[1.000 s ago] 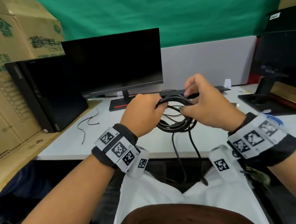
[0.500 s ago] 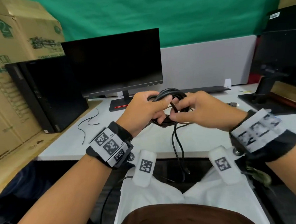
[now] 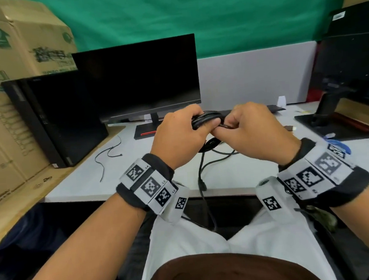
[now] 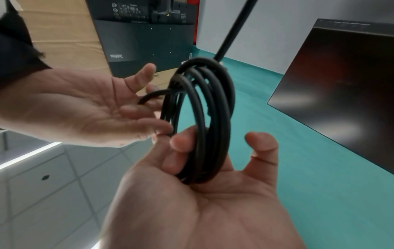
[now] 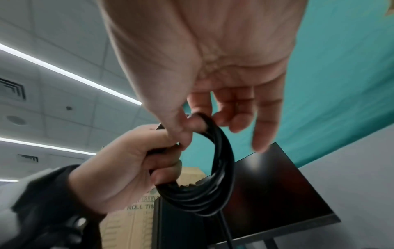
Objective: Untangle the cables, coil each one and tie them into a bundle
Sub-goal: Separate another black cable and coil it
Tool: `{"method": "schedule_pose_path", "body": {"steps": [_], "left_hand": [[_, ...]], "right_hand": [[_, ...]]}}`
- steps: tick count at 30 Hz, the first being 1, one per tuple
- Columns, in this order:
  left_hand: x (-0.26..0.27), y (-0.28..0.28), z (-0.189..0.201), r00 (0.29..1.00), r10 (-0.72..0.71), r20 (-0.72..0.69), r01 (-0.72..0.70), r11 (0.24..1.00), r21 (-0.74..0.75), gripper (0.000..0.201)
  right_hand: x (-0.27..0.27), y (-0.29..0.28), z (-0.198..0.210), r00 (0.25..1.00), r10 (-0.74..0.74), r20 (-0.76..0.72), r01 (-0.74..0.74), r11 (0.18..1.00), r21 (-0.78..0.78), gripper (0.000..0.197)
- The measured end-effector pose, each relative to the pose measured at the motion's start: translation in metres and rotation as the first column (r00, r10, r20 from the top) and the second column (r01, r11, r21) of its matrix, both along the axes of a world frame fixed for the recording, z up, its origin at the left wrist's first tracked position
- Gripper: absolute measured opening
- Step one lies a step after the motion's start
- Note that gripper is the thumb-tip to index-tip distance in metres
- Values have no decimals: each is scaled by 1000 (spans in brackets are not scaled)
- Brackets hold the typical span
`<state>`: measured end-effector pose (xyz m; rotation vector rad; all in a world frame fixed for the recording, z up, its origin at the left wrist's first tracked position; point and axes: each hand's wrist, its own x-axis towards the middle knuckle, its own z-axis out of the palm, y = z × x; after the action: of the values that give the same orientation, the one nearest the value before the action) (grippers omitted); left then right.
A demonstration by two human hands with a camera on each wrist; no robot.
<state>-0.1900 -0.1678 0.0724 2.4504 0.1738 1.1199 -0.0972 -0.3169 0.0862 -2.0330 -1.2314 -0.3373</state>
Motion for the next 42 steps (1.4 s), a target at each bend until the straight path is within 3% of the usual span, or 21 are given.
{"method": "schedule_pose_path", "body": {"steps": [2, 4, 6, 9, 13, 17, 20, 24, 25, 28, 29, 34, 37, 39, 40, 42], "left_hand": [[-2, 1, 1, 999, 7, 33, -7, 1000, 15, 37], [-6, 4, 3, 998, 1, 57, -1, 1000, 9, 38], [-7, 7, 5, 998, -23, 59, 23, 1000, -4, 38], [-5, 5, 7, 995, -88, 51, 91, 994, -54, 38], [-4, 6, 7, 998, -66, 18, 66, 997, -39, 40], [-8, 16, 10, 997, -49, 52, 52, 997, -59, 34], [-9, 12, 12, 998, -53, 44, 54, 998, -22, 34], [-9, 8, 12, 998, -22, 54, 19, 998, 67, 35], [-9, 7, 12, 998, -22, 58, 17, 996, 92, 37], [-9, 3, 10, 998, 0, 60, -9, 989, 147, 41], [-8, 4, 10, 998, 10, 59, -19, 989, 148, 40], [-12, 25, 15, 998, -12, 55, 16, 997, -77, 26], [-9, 18, 10, 996, -82, 22, 84, 988, -127, 25], [-4, 12, 5, 996, -89, 13, 90, 985, -147, 26], [-2, 10, 4, 996, -84, 10, 85, 986, -143, 27], [1, 8, 2, 997, -74, 27, 77, 989, -126, 27]], "right_hand": [[3, -3, 6, 965, 75, -253, -66, 997, 45, 50], [6, -9, 13, 818, 255, -516, -223, 967, 125, 41], [7, -12, 15, 714, 366, -597, -310, 930, 199, 43], [9, -10, 15, 729, 366, -579, -300, 930, 211, 45], [14, -8, 14, 697, 346, -628, -281, 938, 204, 44], [14, -10, 13, 738, 401, -543, -311, 916, 253, 27], [14, -10, 14, 689, 423, -588, -297, 905, 303, 35], [13, -6, 16, 747, 355, -562, -195, 925, 325, 51], [14, -6, 15, 697, 374, -612, -209, 922, 324, 53], [17, -8, 15, 356, 454, -817, -347, 876, 336, 44], [19, -10, 15, 295, 477, -828, -386, 852, 353, 42], [32, -18, 12, 302, 643, -704, -434, 750, 499, 30], [35, -14, 15, 382, 590, -711, -363, 804, 471, 32], [35, -11, 17, 389, 556, -734, -291, 831, 475, 34], [36, -11, 18, 361, 546, -756, -253, 838, 484, 34], [34, -10, 18, 223, 561, -798, -176, 828, 533, 34]]}}
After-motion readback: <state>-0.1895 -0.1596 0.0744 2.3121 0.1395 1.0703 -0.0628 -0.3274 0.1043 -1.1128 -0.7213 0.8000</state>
